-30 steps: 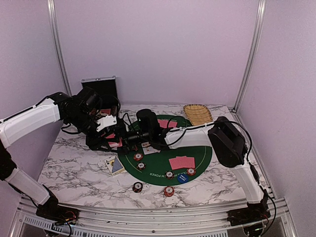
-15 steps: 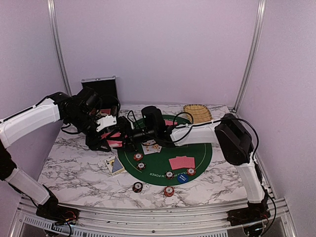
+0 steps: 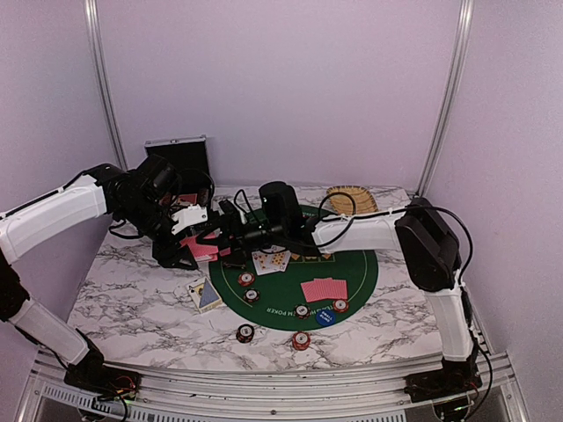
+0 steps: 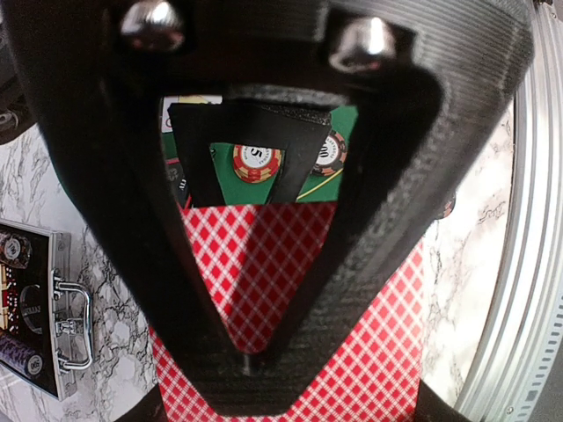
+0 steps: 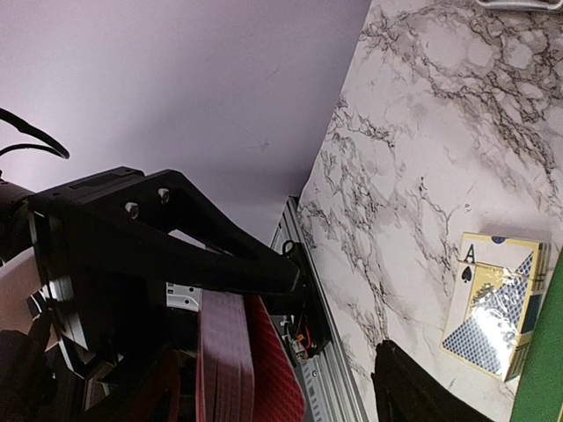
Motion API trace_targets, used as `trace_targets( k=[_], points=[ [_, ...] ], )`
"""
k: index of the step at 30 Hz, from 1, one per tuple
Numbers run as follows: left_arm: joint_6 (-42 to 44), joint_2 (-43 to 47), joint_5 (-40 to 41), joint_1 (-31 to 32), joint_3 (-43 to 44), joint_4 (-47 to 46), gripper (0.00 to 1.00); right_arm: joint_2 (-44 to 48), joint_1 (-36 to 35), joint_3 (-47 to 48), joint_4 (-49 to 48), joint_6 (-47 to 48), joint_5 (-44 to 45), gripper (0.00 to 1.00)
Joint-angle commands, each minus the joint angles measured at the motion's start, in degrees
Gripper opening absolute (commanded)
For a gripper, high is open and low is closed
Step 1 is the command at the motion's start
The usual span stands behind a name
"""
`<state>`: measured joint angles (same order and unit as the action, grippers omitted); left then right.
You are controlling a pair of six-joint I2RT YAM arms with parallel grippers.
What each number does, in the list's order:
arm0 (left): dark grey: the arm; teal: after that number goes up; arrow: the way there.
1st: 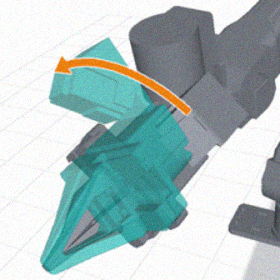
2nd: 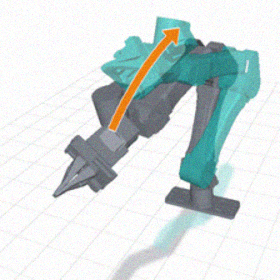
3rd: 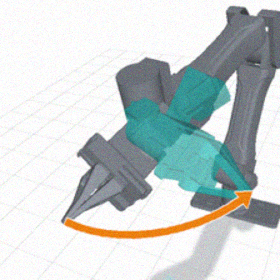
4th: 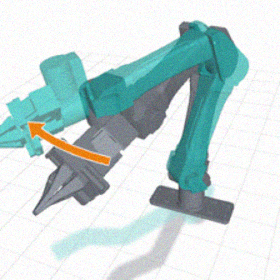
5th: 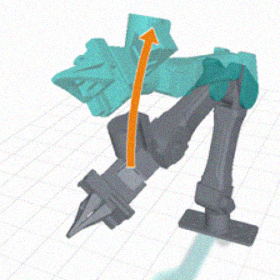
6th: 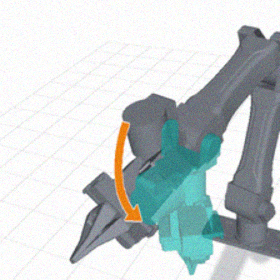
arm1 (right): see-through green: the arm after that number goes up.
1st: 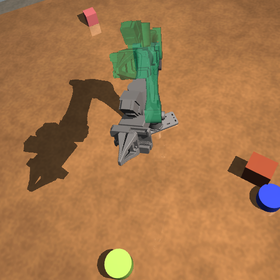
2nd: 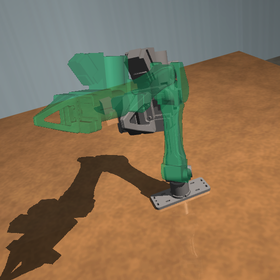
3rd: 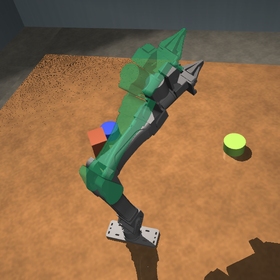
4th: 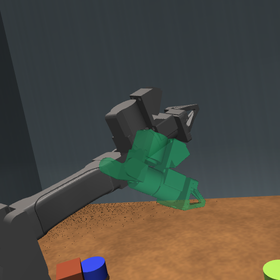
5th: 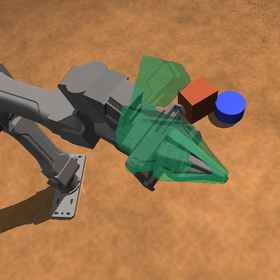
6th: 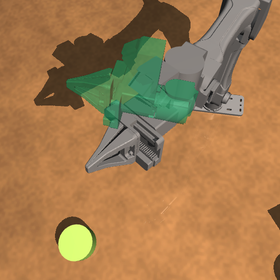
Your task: Distribute texas hold em gaming equipment
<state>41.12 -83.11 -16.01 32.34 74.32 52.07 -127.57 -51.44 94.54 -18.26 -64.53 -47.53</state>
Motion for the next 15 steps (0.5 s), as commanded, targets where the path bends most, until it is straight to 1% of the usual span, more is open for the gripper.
trace_targets(
  k=[1,3,6,10,15],
  points=[
    [-0.18,1.18,-0.78,-0.08,1.34,0.0,0.0,3.97,0.7,-0.1,2.1,1.98,-0.43,0.68],
    [-0.18,1.25,-0.79,-0.08,1.19,0.0,0.0,4.29,0.97,-0.23,3.53,2.63,-0.43,0.63],
    [-0.17,1.22,-0.82,-0.08,1.33,-0.04,0.0,4.61,1.34,-0.19,5.18,3.71,-0.54,0.6],
    [-0.21,1.18,-0.97,-0.08,1.46,-0.04,0.0,4.2,1.54,0.53,7.47,4.83,-0.71,0.6],
    [-0.28,0.88,-1.21,-0.08,1.76,-0.04,0.0,2.13,0.79,2.3,7.45,4.16,-1.45,0.65]
  ],
)
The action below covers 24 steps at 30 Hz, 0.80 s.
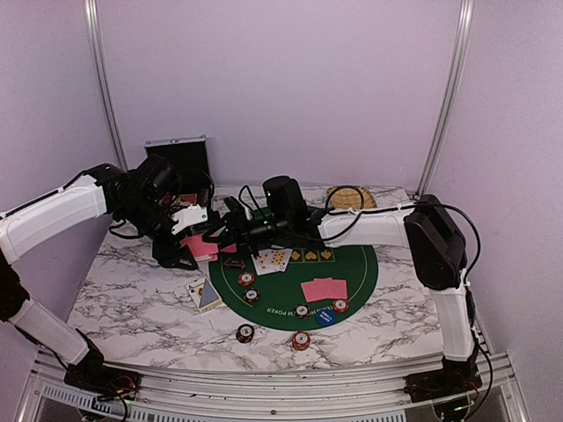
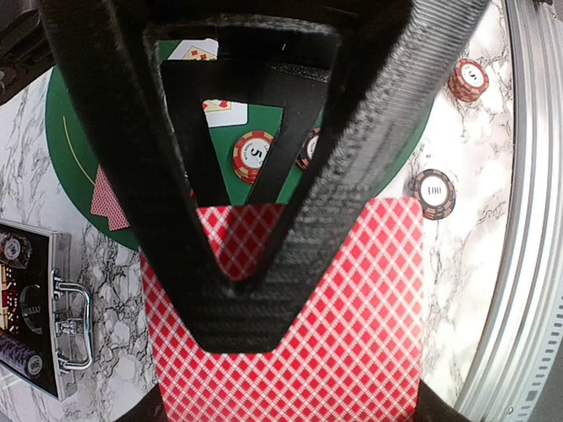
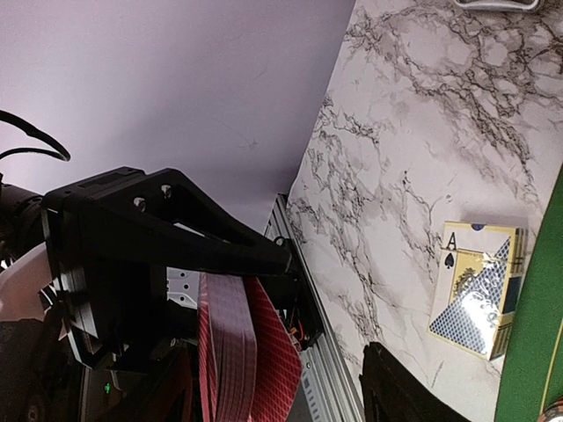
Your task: Distribute texas hold em gaming equipment
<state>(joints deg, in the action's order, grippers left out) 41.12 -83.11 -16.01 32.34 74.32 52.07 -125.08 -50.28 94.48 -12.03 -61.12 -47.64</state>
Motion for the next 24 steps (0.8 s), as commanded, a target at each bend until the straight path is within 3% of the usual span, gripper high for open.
trace_targets(
  k=[1,12,21,24],
  points=[
    [-0.29,0.87,-1.14,-0.08,1.83,-0.09,0.0,-0.9,-0.53,2.77,1.22,0.62,-1.51,0.66],
    [-0.22,0.87,-0.84,-0.08,1.79,-0.03,0.0,-3.35,-1.3,4.12,-2.12,-2.24,-3.4,0.69],
    [-0.17,1.54,-0.4,-0.08,1.89,-0.04,0.0,-2.02,-0.25,3.44,3.76,0.99,-1.98,0.64],
    [-0.17,1.6,-0.38,-0.1,1.77,-0.04,0.0,-0.07,0.63,1.83,4.39,1.85,-1.15,0.56]
  ],
)
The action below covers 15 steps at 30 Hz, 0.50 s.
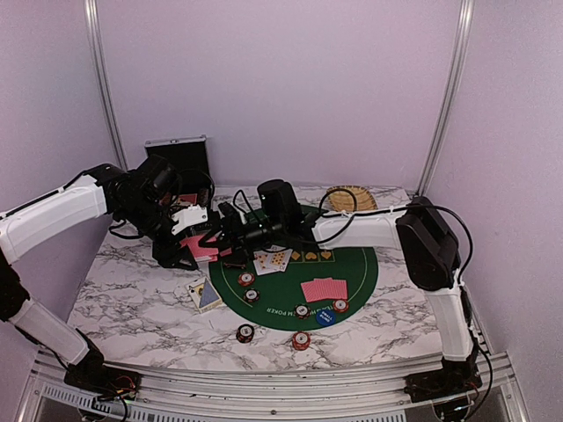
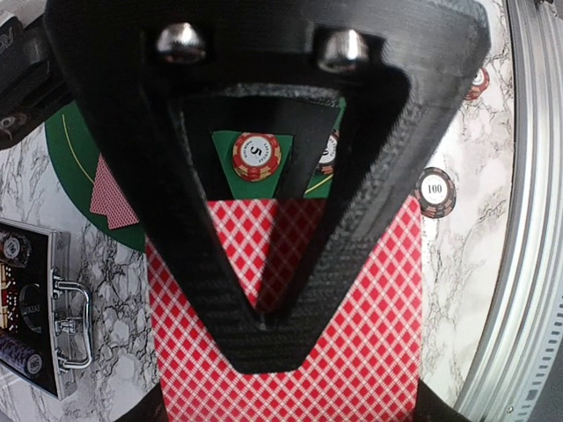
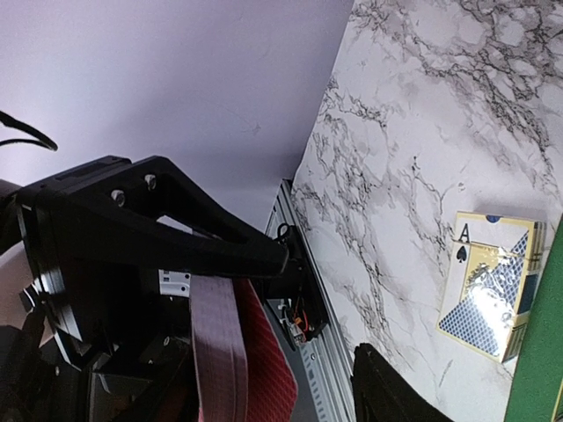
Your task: Distribute texas hold em gaming equipment
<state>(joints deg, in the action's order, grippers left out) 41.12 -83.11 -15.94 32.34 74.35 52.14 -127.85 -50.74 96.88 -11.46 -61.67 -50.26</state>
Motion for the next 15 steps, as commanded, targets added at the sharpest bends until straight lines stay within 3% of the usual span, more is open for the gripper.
trace_targets(
  k=[1,15],
  points=[
    [-0.17,1.61,-0.43,-0.08,1.74,-0.11,0.0,3.26,1.28,-0.94,4.2,2.81,1.6,0.53],
    [-0.22,1.81,-0.18,-0.08,1.5,-0.11,0.0,6.66,1.66,0.24,8.94,6.06,2.47,0.37]
  ],
)
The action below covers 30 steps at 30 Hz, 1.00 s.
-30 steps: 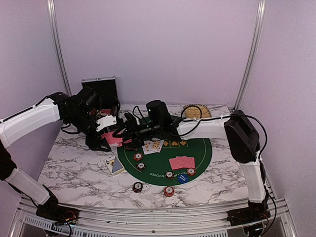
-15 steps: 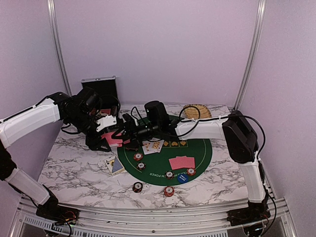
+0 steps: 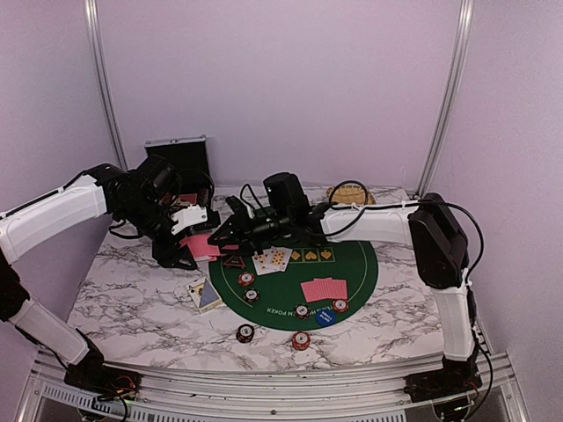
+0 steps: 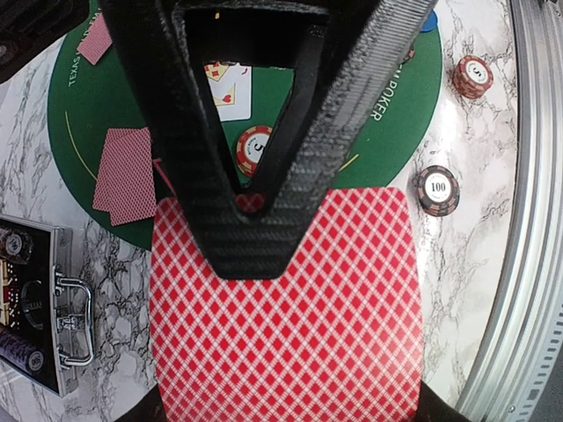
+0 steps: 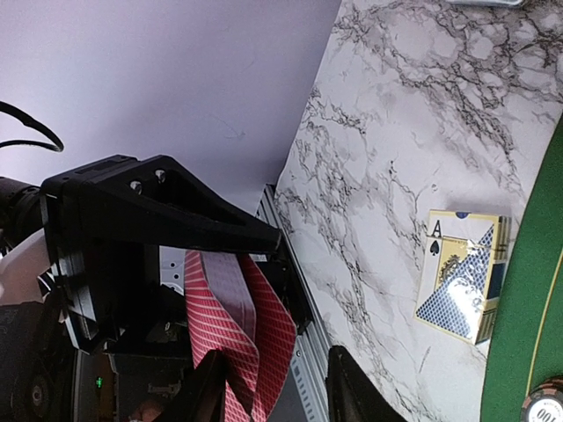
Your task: Distribute texas hold em gaming equipment
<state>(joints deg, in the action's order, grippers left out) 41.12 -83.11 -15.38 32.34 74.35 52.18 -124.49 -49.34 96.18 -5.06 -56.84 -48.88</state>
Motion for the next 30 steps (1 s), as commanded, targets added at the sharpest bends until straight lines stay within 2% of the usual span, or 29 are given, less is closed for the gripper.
trace_targets(
  k=[1,6,9,21,30],
  points=[
    [-0.27,1.73,-0.73,-0.08,1.42,-0.15,0.0,3.51,0.22,0.94,2.51,1.19,1.1,0.35],
    [-0.12,1.7,-0.59,-0.08,1.2,-0.15,0.0,4.87,0.21,0.9,2.45,0.91,1.23,0.3],
    [-0.22,1.76,-0.55,-0.08,1.18,-0.15,0.0,6.33,0.37,-1.78,-2.55,-2.34,0.28,0.29],
    [-0.21,1.86,-0.39,-0.08,1.24,-0.15,0.0,5.6,-0.95,-4.25,-8.05,-6.69,-2.43,0.21],
    [-0.25,2.14,-0.16,-0.08,1.05,-0.15,0.0,4.51,-1.75,-6.38,-17.61,-13.31,-4.08,0.16]
  ],
)
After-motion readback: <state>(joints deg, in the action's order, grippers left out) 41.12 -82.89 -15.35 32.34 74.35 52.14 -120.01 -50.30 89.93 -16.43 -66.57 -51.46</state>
